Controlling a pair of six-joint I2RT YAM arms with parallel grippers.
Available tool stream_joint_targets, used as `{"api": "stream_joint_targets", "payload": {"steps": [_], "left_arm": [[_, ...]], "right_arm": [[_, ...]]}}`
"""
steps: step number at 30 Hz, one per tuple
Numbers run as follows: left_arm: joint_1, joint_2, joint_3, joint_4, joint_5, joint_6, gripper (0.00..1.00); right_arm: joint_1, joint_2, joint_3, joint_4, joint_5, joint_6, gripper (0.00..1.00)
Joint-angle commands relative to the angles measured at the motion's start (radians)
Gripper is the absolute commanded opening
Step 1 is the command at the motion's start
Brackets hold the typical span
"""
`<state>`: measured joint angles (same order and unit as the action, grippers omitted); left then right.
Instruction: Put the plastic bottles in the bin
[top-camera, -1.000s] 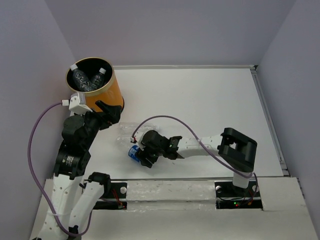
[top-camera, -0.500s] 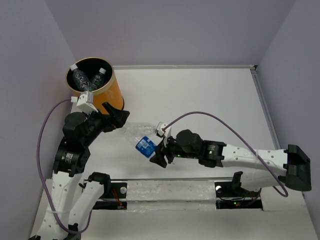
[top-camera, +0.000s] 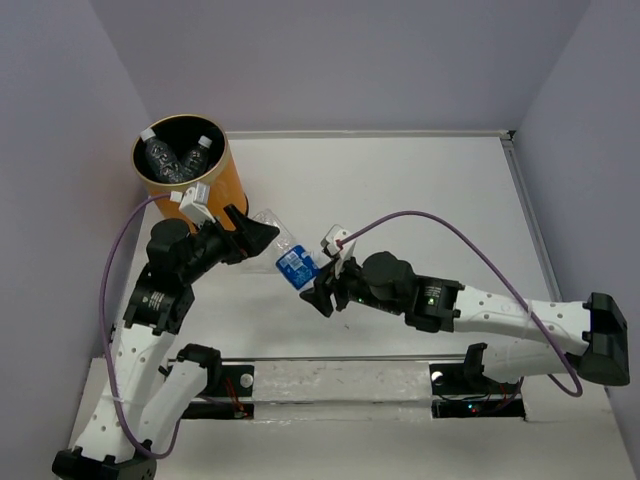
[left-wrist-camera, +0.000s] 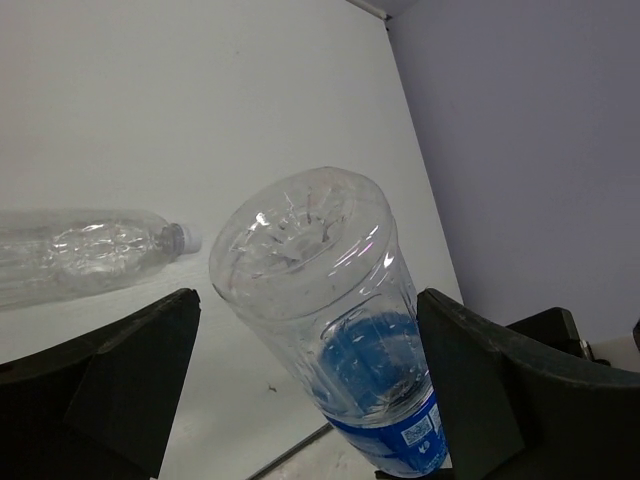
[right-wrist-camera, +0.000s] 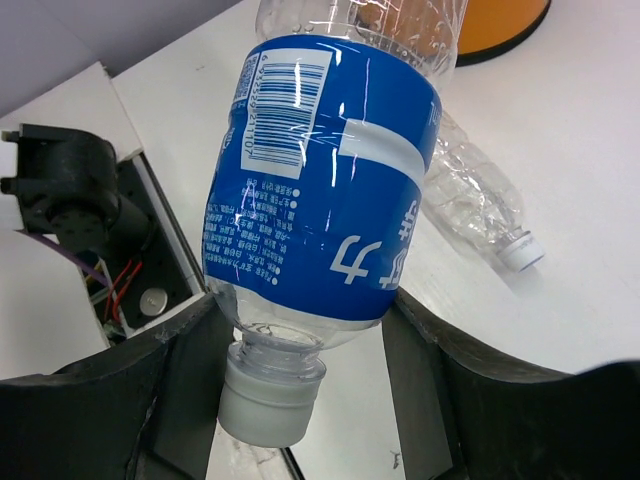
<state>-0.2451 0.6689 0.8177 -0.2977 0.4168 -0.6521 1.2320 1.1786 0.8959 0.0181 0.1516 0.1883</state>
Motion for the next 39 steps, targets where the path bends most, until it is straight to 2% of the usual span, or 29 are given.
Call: {"api": "stream_joint_targets", "payload": {"steps": [1,2,5,6,9,10,12,13,16,18,23,25,28,34,39], "left_arm": [[-0.051,0.030,-0.025,0.136,0.008,-0.038,0.98],[-0.060,0.035,-0.028,0.150,-0.006,-0.043,0.98],[-0.068,0.035,-0.026,0.192,-0.065,-0.057,0.83],[-0.068,0.038,-0.023,0.199,-0.075,-0.058,0.64],[-0.068,0.054,-0.017,0.239,-0.090,-0.067,0.46],[-0.068,0.067,-0.014,0.255,-0.099,-0.070,0.42],[-0.068,0.078,-0.006,0.269,-0.117,-0.070,0.41],[-0.068,0.089,0.023,0.267,-0.157,-0.057,0.41],[-0.068,0.130,0.140,0.229,-0.276,0.012,0.41],[-0.063,0.185,0.220,0.207,-0.340,0.048,0.41],[-0.008,0.319,0.515,0.184,-0.556,0.164,0.41],[0.038,0.384,0.583,0.180,-0.604,0.174,0.42],[0.185,0.461,0.694,0.166,-0.705,0.177,0.42],[0.237,0.551,0.725,0.256,-0.950,0.246,0.43],[0.237,0.603,0.713,0.386,-1.079,0.328,0.44]], "right_arm": [[0.006,0.016,0.052,0.136,0.006,-0.013,0.31],[0.006,0.019,0.049,0.150,-0.001,-0.012,0.31],[0.006,0.039,0.048,0.164,-0.026,-0.006,0.31],[0.006,0.045,0.046,0.164,-0.027,0.000,0.32],[0.006,0.043,0.018,0.169,-0.023,0.017,0.39],[0.006,0.027,0.000,0.181,-0.015,0.031,0.48],[0.006,0.010,-0.018,0.184,-0.006,0.036,0.65],[0.006,-0.011,-0.037,0.183,0.000,0.030,0.82],[0.006,-0.056,-0.075,0.165,0.017,0.008,0.99],[0.006,-0.102,-0.107,0.155,0.016,-0.031,1.00],[-0.069,-0.142,-0.132,0.131,-0.113,-0.101,1.00],[-0.110,-0.129,-0.126,0.129,-0.158,-0.116,1.00],[-0.233,-0.039,-0.075,0.118,-0.254,-0.127,1.00],[-0.322,0.180,0.109,0.011,-0.388,-0.237,1.00],[-0.347,0.431,0.369,-0.210,-0.390,-0.364,1.00]]}}
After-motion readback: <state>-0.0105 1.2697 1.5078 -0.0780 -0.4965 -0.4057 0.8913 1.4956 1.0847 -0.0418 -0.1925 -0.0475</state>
